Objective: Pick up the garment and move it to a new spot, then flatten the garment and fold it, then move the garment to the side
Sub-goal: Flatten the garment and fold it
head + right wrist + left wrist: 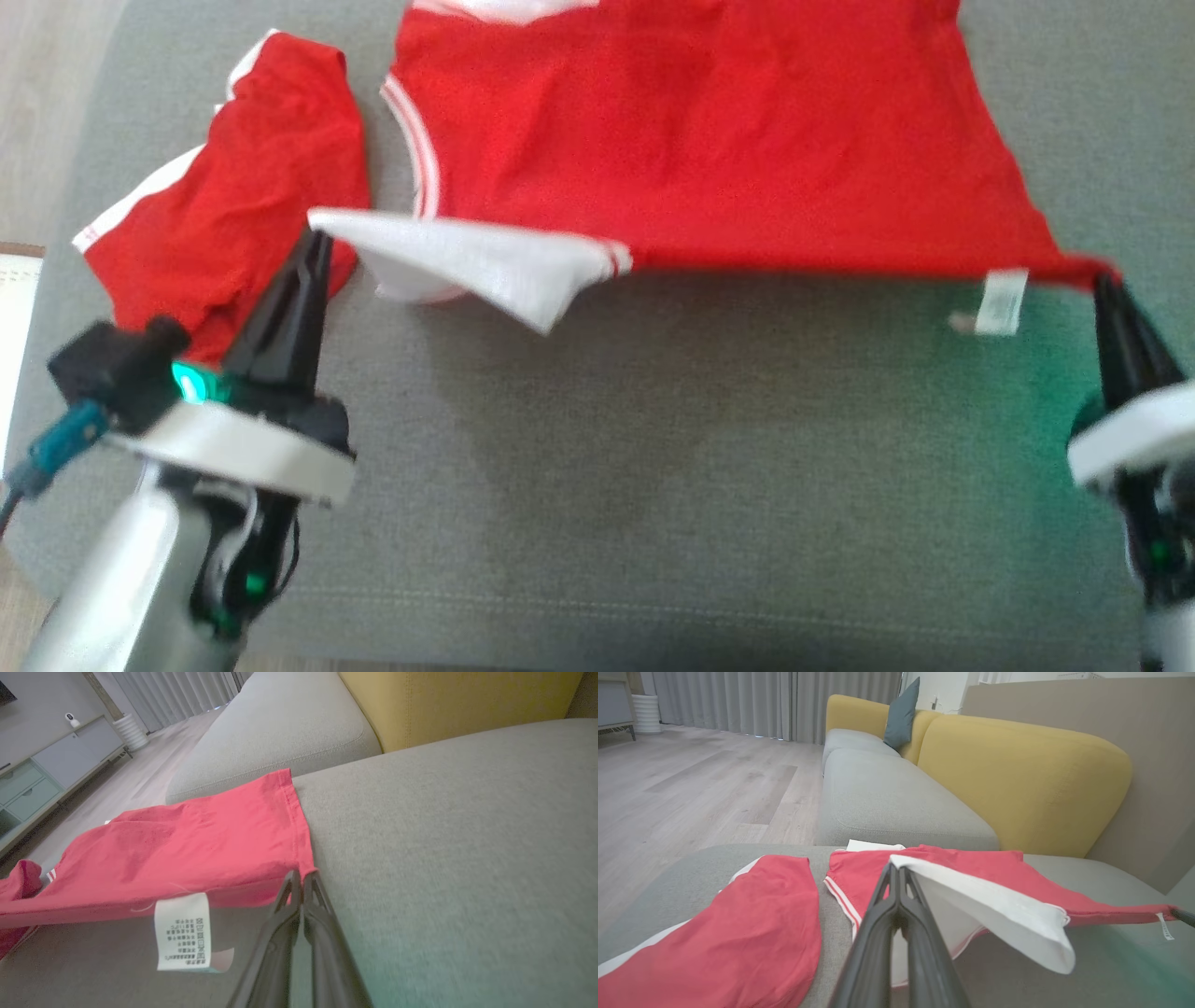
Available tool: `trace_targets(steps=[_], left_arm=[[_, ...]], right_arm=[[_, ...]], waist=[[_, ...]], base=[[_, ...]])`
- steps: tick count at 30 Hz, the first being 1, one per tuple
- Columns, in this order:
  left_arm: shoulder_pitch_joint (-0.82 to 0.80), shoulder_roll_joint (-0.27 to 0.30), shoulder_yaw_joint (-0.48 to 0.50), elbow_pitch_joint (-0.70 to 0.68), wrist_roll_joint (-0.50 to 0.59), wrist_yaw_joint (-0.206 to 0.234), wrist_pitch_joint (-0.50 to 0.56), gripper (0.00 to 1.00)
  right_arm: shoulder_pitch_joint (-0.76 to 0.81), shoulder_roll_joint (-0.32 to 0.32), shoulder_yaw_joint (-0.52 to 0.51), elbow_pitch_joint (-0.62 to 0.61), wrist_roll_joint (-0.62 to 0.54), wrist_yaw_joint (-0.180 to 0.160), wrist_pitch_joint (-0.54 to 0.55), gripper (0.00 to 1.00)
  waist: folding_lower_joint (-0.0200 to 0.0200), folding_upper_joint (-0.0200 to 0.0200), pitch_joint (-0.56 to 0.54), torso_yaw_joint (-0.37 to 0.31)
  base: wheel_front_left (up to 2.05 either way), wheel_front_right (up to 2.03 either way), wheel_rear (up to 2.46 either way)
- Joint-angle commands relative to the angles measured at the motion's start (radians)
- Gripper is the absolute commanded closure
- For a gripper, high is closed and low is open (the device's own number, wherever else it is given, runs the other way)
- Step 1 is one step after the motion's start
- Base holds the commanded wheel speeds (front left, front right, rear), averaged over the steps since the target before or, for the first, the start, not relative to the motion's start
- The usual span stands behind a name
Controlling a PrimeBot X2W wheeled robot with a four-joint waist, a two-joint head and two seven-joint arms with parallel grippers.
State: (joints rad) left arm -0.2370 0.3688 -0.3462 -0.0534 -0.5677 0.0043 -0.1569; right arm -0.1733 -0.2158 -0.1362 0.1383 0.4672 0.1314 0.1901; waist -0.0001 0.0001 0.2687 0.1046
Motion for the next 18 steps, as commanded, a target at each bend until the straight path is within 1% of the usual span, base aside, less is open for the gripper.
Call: trace_targets(steps=[1,4,8,13,16,18], left_arm=[[0.003,0.051,0.035,-0.082,0.015,0.017,0.025,1.00],[0.076,0.084,0.026,-0.182,0.030,0.047,0.074,1.00],[0.155,0.113,0.019,-0.279,0.035,0.080,0.125,1.00],[0.222,0.147,0.020,-0.358,0.032,0.104,0.174,1.00],[0.254,0.169,0.029,-0.399,0.031,0.119,0.203,1.00],[0.264,0.176,0.030,-0.411,0.030,0.123,0.214,1.00]], right_arm=[[0.040,0.024,-0.016,-0.114,-0.022,-0.001,0.053,1.00],[0.144,0.095,-0.083,-0.277,-0.068,-0.001,0.169,1.00],[0.258,0.146,-0.140,-0.434,-0.092,-0.001,0.301,1.00],[0.354,0.164,-0.189,-0.561,-0.101,-0.001,0.420,1.00],[0.398,0.165,-0.222,-0.593,-0.068,-0.001,0.474,1.00],[0.411,0.165,-0.230,-0.603,-0.060,-0.001,0.489,1.00]], waist=[[0.0001,-0.0001,-0.007,0.004],[0.0001,-0.0001,-0.013,0.005],[0.0001,-0.0001,-0.019,0.005],[0.0001,-0.0001,-0.028,-0.009],[0.0001,-0.0001,-0.032,-0.016],[0.0001,-0.0001,-0.032,-0.017]], base=[[0.00,0.00,0.00],[0.00,0.00,0.00],[0.00,0.00,0.00],[0.00,0.00,0.00],[0.00,0.00,0.00],[0.00,0.00,0.00]])
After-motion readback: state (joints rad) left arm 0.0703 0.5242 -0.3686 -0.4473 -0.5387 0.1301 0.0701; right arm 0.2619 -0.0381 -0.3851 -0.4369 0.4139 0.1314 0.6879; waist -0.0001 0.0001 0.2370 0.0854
